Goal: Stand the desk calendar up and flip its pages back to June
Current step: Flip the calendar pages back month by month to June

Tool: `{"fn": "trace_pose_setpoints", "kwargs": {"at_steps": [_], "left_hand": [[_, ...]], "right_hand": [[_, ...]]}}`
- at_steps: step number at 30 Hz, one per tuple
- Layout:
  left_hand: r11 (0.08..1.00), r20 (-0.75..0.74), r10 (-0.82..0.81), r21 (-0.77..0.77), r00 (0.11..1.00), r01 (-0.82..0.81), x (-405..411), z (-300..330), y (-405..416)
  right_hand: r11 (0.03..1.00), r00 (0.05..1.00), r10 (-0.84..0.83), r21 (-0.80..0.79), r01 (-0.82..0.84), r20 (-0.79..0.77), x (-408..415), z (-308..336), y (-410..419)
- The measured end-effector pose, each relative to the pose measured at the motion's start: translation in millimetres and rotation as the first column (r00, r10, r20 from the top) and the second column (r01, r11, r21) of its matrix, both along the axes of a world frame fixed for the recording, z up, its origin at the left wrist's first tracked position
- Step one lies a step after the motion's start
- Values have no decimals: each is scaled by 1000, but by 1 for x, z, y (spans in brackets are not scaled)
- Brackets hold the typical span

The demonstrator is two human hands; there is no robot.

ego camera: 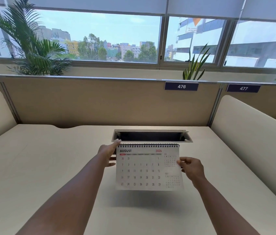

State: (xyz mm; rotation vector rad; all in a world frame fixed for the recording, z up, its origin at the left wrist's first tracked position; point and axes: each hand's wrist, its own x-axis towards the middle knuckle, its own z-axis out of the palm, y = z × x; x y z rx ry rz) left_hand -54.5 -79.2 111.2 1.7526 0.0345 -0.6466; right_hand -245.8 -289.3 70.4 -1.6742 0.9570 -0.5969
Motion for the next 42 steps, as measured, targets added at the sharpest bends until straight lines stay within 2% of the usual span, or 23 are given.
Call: {"fn": "trace_pose_setpoints", "kwargs": {"at_steps": [6, 10, 13, 16, 19, 21, 24, 27, 29, 33, 42], "left_hand": [[1000, 7, -7, 21, 1000, 7, 0, 1, 0], [999, 9, -17, 34, 1000, 17, 1, 0, 0], [998, 5, -36, 46, 999, 36, 1, 1, 1], [997, 10, -52, 52, 999, 52, 1, 0, 2], [997, 8, -62, 50, 998, 62, 2, 0, 3], [998, -9, -49, 33, 999, 49, 2, 3, 2], [999, -7, -12, 34, 1000, 12, 2, 4, 3], [999, -36, -46, 15, 998, 47, 3, 0, 3], [998, -44, -56, 23, 997, 57, 5, -2, 2], [999, -36, -35, 29, 999, 36, 7, -2, -2], [999, -61, -40, -8, 997, 40, 9, -3, 0]], "right_hand": [[999, 999, -52, -4, 52, 14, -3, -3, 2], [983, 991, -127, -140, 119, -50, -1, -1, 3], [980, 987, -132, -163, 117, -86, 1, 1, 4], [996, 998, 47, 72, -49, 39, 1, 8, 6], [929, 968, 245, 270, -252, 59, -1, 17, 10], [867, 946, 281, 379, -323, 162, 0, 22, 12], [768, 898, 245, 493, -410, 365, 3, 31, 12], [683, 792, 239, 483, -548, 561, 9, 42, 14], [671, 762, 255, 458, -582, 595, 14, 48, 16], [708, 777, 216, 453, -542, 591, 21, 51, 17], [764, 812, 259, 403, -503, 523, 23, 44, 16]]}}
